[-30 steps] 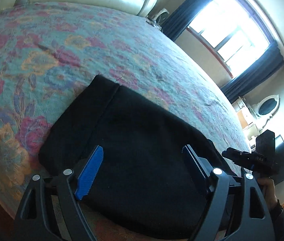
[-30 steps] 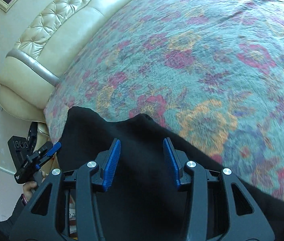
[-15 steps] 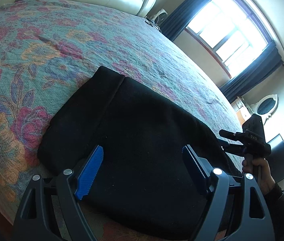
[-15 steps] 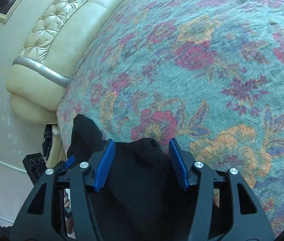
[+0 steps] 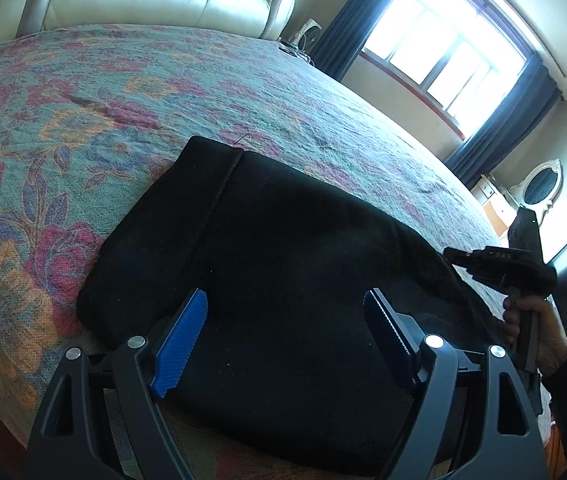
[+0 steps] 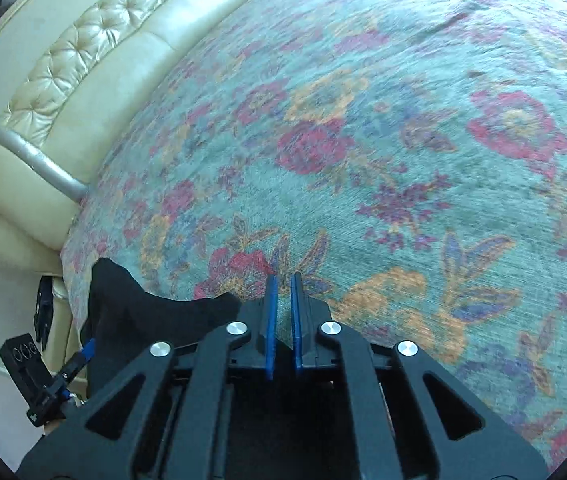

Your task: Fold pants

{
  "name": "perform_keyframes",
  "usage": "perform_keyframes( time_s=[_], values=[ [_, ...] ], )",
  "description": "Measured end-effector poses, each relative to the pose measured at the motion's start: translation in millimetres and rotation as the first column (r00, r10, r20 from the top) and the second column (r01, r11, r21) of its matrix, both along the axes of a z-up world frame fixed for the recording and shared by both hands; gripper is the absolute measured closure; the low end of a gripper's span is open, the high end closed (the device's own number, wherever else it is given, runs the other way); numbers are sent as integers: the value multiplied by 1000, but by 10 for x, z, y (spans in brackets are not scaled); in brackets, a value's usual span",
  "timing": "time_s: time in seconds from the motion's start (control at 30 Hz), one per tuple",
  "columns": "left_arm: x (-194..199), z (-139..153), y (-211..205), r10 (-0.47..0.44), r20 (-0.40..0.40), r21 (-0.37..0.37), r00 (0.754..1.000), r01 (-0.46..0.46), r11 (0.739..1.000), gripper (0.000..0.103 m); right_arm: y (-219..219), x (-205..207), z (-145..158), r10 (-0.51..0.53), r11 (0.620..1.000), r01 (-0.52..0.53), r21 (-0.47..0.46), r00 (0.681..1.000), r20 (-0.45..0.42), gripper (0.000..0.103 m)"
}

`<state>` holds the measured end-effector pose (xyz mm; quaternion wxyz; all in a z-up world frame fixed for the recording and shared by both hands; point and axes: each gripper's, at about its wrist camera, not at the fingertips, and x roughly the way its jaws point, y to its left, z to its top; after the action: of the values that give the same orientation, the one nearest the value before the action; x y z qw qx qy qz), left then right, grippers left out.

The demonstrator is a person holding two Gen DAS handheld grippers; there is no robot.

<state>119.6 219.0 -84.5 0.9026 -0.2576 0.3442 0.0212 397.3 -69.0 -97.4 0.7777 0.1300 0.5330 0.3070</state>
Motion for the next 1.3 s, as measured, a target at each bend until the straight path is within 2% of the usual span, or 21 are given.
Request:
perform_keyframes(
  time_s=[0.03,0.07,0.13,0.27,0.37,0.43,0.5,0.57,0.6,0.67,0.73,0.83,0.87,0.9,0.93,0.97,1.03,1.1,1.13,1.23,1.3],
  values=[
    [-3,15,-29,-7,-3,21,1000,7,1000,23,-177,-67,120,-46,999,45,18,999,22,61],
    [-15,32,-47,-8,-2,35,1000,8,999,23,-348,-136,233,-84,996,83,23,996,42,53],
    [-56,82,-58,6,7,34,1000,-6,999,23,-728,-315,487,-121,993,122,0,988,93,49],
    [-161,249,-99,16,39,-11,999,-16,1000,23,-1662,-805,949,-185,968,214,-132,962,198,44],
    [-185,401,-252,-30,58,0,998,30,1000,23,-2659,-1258,1101,-335,916,365,-164,923,187,34],
    [-157,457,-376,-71,57,-1,996,71,997,23,-3401,-1568,1101,-470,849,495,-186,867,162,34],
    [-125,484,-530,-111,47,-14,993,112,994,23,-4159,-1920,1051,-619,742,638,-208,770,157,34],
    [-99,502,-718,-140,40,-30,989,141,990,23,-4804,-2273,884,-750,627,750,-211,655,97,34],
    [-104,500,-825,-152,38,-35,988,153,988,23,-5038,-2429,760,-789,591,780,-204,612,53,34],
    [-72,512,-1043,-183,31,-46,983,185,982,23,-5313,-2661,503,-815,578,802,-151,577,-54,34],
    [-37,513,-1305,-234,13,-37,972,234,972,23,-5400,-2786,280,-794,599,800,-37,586,-163,34],
    [7,510,-1676,-300,-21,-2,954,300,954,23,-5386,-2821,162,-782,604,797,31,600,-168,34],
    [8,515,-1790,-319,-23,-3,948,319,948,23,-5395,-2818,137,-785,598,800,50,597,-167,40],
    [2,514,-1901,-332,-24,-4,943,332,943,23,-5393,-2806,108,-780,600,797,63,601,-171,70],
    [-5,517,-2003,-343,-25,-5,939,343,939,23,-5392,-2798,61,-764,614,785,80,617,-188,86],
    [-8,515,-2099,-355,-28,-7,934,355,935,23,-5365,-2772,21,-742,632,767,106,639,-202,86],
    [-7,498,-2262,-373,-35,-11,927,373,928,23,-5315,-2777,78,-727,668,740,78,671,-145,88],
    [-2,469,-2400,-387,-42,-17,921,387,922,23,-5397,-2875,226,-757,652,758,38,653,-40,92],
    [7,446,-2448,-393,-47,-21,918,392,920,23,-5485,-2917,233,-770,637,770,23,637,-27,93],
    [21,333,-2569,-412,-68,-27,909,411,911,23,-5629,-2969,-61,-764,638,770,21,636,-113,93],
    [36,261,-2615,-414,-87,-33,906,412,910,23,-5610,-2985,-28,-757,647,762,25,646,-97,91]
  ],
)
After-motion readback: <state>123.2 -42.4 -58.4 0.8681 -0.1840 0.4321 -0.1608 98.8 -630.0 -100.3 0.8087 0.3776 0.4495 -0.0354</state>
